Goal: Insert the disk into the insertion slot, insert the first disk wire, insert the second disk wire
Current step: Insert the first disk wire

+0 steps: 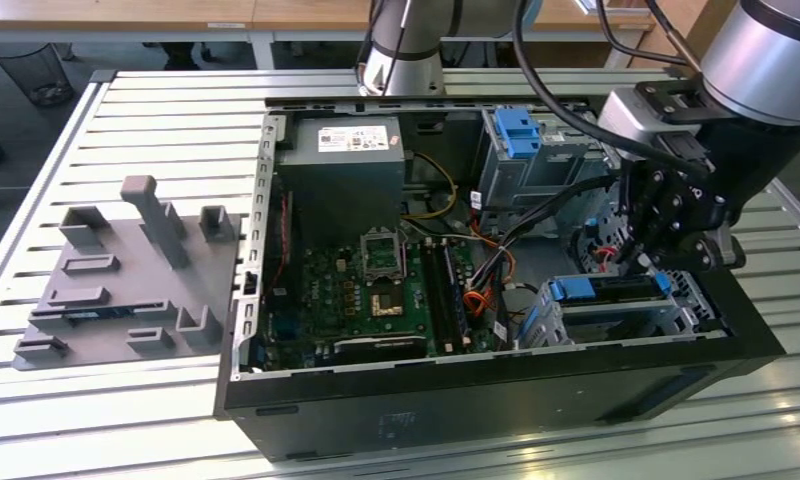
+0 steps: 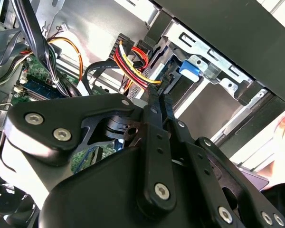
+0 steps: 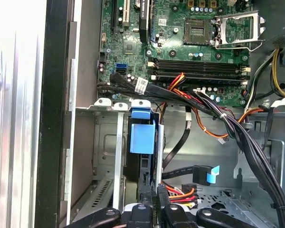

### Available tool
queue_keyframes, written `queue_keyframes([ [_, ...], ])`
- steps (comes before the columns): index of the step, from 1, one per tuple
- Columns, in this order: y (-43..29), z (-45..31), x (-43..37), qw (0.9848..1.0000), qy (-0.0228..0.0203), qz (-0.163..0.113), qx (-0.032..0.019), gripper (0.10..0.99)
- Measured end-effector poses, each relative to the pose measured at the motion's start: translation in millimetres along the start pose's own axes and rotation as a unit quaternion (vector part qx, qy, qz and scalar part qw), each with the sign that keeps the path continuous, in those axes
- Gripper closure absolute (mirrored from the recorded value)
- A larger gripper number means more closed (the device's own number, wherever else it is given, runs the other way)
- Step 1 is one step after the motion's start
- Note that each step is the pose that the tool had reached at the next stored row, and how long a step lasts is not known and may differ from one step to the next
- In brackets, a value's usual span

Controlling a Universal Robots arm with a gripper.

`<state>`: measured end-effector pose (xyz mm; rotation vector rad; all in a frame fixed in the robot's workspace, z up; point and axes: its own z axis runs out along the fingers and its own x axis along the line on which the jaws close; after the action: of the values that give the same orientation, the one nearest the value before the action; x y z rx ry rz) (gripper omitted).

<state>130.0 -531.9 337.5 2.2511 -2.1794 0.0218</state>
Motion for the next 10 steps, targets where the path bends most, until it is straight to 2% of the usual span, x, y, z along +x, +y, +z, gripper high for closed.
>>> queue_keyframes([
  [10, 0.1, 0.0, 2.0, 1.0000, 0.0000, 0.000, 0.0000, 0.922],
])
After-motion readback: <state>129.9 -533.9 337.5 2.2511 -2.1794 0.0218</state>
